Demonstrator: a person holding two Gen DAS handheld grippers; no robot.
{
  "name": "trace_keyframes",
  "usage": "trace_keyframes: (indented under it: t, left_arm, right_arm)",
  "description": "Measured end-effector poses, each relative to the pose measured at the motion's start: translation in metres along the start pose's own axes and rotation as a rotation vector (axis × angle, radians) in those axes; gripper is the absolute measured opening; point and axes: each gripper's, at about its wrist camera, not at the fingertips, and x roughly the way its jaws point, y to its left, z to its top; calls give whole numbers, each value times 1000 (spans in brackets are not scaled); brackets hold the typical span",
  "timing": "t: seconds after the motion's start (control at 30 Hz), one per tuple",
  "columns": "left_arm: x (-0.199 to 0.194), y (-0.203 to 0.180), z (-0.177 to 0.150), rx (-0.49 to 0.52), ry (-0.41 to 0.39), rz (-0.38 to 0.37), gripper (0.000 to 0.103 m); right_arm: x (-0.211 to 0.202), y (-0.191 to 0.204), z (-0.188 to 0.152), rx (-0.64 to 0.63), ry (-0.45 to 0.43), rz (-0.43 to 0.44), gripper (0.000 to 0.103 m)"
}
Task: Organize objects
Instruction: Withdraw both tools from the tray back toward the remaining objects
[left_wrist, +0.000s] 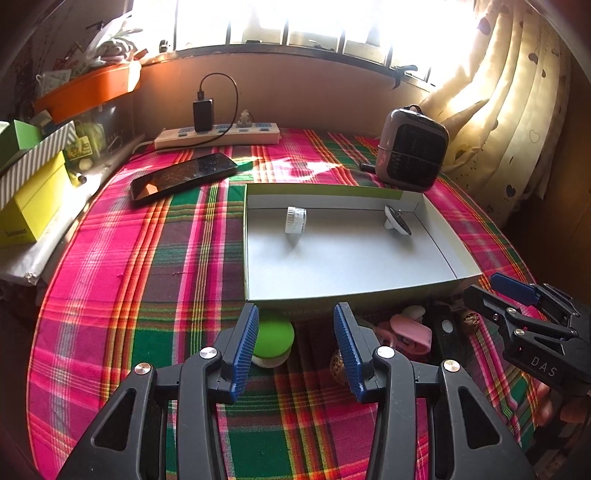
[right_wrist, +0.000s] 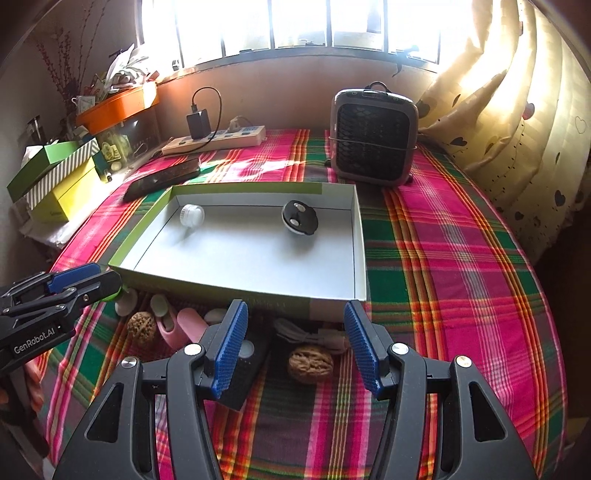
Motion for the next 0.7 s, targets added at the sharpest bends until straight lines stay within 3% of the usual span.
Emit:
trace_keyframes:
  t: [0.7]
  left_arm:
    - [-5,20,-38,-37,30,-23,45]
  right_arm:
    - [-12,11,-34,-6,4,30,56]
